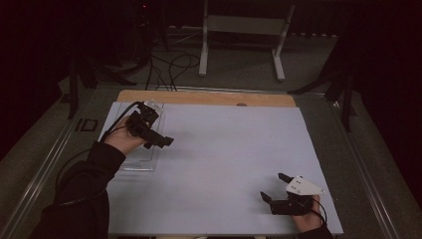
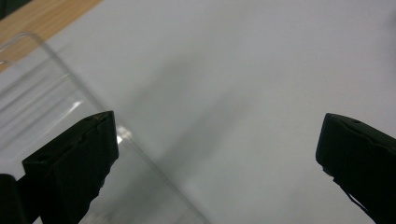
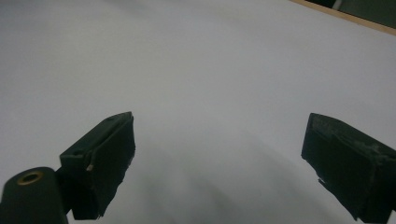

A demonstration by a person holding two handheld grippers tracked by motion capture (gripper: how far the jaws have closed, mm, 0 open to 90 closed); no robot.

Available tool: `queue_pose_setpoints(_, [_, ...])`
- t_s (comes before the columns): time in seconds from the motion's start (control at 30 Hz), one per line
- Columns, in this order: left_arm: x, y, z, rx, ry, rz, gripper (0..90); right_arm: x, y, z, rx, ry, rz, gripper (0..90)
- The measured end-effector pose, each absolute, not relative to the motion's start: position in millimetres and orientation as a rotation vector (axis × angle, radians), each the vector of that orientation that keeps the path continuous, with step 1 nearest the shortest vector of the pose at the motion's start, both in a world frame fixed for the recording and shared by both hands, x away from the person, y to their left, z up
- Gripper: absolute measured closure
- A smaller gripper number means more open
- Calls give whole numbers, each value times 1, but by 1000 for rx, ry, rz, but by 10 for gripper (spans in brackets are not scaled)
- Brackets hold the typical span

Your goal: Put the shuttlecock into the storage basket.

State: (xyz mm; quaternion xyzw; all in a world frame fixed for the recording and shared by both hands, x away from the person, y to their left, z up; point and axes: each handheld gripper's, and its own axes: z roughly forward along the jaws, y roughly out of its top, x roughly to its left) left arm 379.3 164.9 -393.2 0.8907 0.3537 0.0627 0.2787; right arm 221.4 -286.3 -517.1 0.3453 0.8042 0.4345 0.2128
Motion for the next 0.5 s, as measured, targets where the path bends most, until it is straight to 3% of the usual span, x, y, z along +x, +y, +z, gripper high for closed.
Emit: queue_pose_setpoints(0.5, [373,133,-396,2358,835,122,0,221,-287,-517,955,2234,1206,96])
